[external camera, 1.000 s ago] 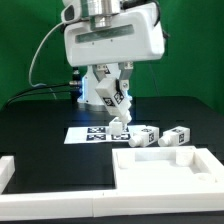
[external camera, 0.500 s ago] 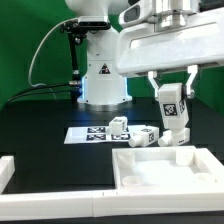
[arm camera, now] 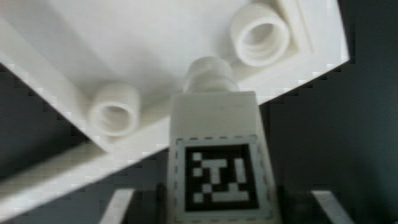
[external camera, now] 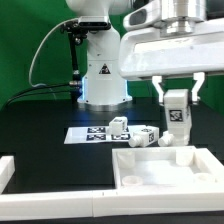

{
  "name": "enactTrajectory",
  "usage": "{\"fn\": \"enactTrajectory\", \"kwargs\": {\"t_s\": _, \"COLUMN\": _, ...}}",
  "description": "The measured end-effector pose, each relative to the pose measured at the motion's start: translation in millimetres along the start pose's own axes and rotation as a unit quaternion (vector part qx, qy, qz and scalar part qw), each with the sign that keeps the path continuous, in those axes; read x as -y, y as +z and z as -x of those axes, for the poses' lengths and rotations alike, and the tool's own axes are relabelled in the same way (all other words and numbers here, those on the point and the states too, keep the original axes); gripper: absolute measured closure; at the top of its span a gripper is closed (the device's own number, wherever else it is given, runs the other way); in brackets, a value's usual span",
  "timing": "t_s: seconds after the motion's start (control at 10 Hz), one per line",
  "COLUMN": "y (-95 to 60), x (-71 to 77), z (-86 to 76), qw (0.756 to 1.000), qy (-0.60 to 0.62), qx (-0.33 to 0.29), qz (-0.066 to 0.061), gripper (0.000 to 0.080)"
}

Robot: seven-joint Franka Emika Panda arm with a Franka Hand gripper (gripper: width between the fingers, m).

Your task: Assemble one leg

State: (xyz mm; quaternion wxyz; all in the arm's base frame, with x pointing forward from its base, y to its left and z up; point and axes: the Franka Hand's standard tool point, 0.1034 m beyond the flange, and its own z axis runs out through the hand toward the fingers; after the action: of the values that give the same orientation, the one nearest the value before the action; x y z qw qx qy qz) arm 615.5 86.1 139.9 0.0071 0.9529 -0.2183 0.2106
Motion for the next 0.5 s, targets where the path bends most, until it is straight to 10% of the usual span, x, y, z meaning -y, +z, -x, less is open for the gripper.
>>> {"fn": "enactTrajectory", "kwargs": {"t_s": 0.5, "y": 6.4, "x": 9.5, "z": 1.9, "qw": 0.998, "qy": -0.06, "qx": -0.005, "qz": -0.002, "gripper": 0.0512}}
